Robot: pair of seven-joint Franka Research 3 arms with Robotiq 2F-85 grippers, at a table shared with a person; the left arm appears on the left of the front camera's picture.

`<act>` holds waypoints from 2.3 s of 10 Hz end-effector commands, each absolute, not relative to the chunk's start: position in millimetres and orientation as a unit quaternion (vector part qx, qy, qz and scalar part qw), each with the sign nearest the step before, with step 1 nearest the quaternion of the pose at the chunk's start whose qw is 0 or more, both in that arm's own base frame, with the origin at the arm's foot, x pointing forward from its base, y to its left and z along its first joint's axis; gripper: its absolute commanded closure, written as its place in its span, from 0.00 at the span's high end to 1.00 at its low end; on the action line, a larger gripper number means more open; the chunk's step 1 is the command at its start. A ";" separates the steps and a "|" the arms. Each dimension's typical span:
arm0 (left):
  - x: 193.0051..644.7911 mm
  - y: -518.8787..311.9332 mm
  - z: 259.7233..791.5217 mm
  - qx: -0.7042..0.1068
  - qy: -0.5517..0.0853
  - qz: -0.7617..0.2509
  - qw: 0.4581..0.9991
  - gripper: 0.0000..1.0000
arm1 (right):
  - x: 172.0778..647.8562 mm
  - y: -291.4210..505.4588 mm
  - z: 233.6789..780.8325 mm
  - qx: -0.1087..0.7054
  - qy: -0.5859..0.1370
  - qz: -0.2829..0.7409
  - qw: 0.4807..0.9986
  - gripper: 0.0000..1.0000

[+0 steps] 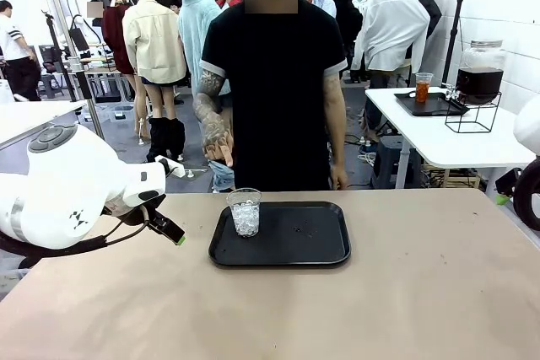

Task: Pour the drink into the iced cup.
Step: Pick up the iced cup indicated by the human and present it to them.

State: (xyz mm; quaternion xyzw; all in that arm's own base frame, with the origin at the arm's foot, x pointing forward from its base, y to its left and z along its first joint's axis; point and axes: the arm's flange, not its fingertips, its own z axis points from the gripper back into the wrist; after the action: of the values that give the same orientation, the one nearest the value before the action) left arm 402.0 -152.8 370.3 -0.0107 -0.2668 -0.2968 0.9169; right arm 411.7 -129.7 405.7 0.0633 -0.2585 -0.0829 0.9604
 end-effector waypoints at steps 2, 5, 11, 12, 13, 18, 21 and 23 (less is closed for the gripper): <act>402.4 -150.9 371.1 -0.012 -0.268 -0.295 0.917 1.00 | 409.3 -125.1 405.4 0.057 -0.263 -0.093 0.959 1.00; 402.4 -150.9 371.1 -0.012 -0.268 -0.295 0.917 1.00 | 409.3 -125.1 405.4 0.057 -0.263 -0.093 0.959 1.00; 440.4 -125.2 402.1 -0.040 -0.258 -0.414 0.872 1.00 | 409.3 -125.1 405.4 0.057 -0.263 -0.093 0.959 1.00; 464.3 -118.6 410.0 -0.045 -0.228 -0.472 0.850 1.00 | 409.3 -125.1 405.4 0.057 -0.263 -0.093 0.959 1.00; 488.4 -113.2 412.9 -0.021 -0.208 -0.446 0.870 1.00 | 409.3 -125.1 405.4 0.057 -0.263 -0.093 0.959 1.00; 578.6 -88.5 398.0 -0.149 -0.174 -0.612 0.758 1.00 | 409.3 -125.1 405.4 0.057 -0.263 -0.093 0.959 1.00; 573.9 -87.8 393.6 -0.147 -0.183 -0.601 0.764 1.00 | 409.3 -125.1 405.4 0.057 -0.263 -0.093 0.959 1.00; 573.9 -87.8 393.6 -0.147 -0.183 -0.601 0.764 1.00 | 409.3 -125.1 405.4 0.057 -0.263 -0.093 0.959 1.00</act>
State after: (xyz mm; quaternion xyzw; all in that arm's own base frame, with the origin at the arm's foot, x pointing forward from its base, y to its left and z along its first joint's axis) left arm 579.8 -95.4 390.7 -0.1449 -0.1889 -0.5744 0.7832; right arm 412.0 -129.2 406.3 0.0625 -0.2588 -0.0821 0.9604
